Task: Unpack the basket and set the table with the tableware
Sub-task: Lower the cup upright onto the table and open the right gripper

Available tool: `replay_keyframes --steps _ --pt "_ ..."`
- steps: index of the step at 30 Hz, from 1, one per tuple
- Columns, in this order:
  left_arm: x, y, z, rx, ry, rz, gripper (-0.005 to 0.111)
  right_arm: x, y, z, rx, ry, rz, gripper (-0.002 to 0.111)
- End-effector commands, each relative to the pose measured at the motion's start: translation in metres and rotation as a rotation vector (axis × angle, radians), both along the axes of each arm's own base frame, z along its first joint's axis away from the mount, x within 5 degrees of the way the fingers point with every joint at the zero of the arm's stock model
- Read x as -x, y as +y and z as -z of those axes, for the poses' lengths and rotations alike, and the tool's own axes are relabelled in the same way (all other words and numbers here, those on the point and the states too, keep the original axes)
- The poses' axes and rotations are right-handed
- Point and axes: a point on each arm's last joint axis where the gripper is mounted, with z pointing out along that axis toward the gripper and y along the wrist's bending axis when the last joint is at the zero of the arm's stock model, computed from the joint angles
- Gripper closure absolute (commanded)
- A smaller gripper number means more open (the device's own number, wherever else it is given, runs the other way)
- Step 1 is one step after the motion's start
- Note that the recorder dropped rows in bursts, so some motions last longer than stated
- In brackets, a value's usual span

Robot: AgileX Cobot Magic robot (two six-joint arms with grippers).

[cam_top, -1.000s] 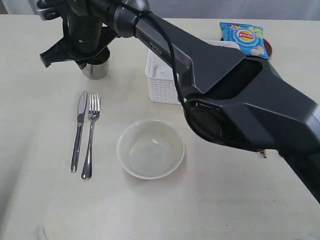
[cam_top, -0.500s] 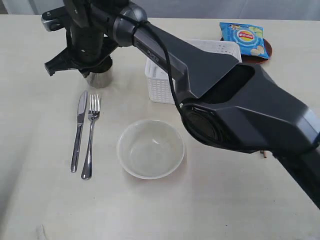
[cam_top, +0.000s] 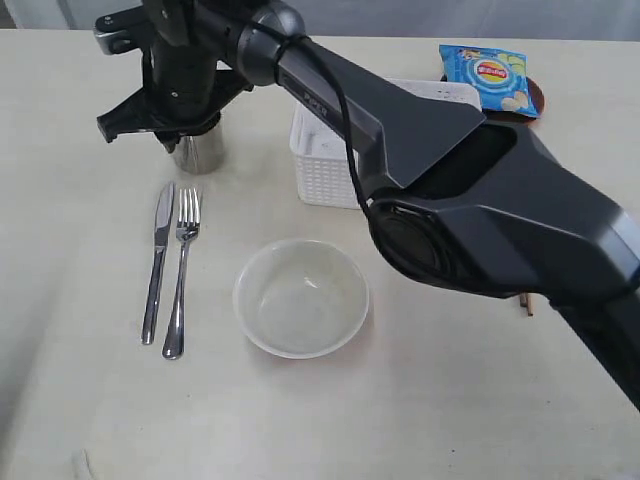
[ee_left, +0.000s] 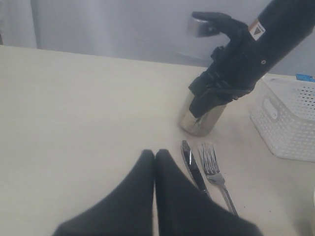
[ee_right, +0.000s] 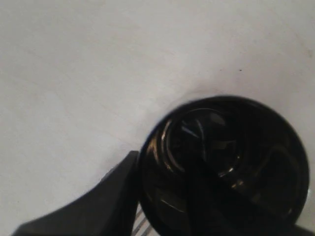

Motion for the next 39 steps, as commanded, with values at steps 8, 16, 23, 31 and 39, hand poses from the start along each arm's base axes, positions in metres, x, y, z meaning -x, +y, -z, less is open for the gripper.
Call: replay_keyframes --steps 8,16,23,31,39 --pt "0.000 0.000 0.000 0.005 -0.011 -0.001 0.107 -0.002 -0.004 -0.025 -0.044 -0.031 0.003 0.073" --pt "0.000 0.000 0.000 0.005 -0.011 -0.001 0.107 0.008 -0.025 -0.123 -0.144 -0.185 -0.001 0.090" --pt "0.000 0.000 0.000 0.005 -0.011 -0.001 0.107 -0.006 -0.069 -0.178 -0.158 -0.321 0.115 0.109" --pt "0.000 0.000 0.000 0.005 -0.011 -0.001 0.107 -0.001 -0.078 -0.199 -0.248 -0.287 0.061 0.109" --pt "0.000 0.000 0.000 0.005 -0.011 -0.001 0.107 0.012 -0.070 -0.214 -0.341 -0.291 0.014 0.109"
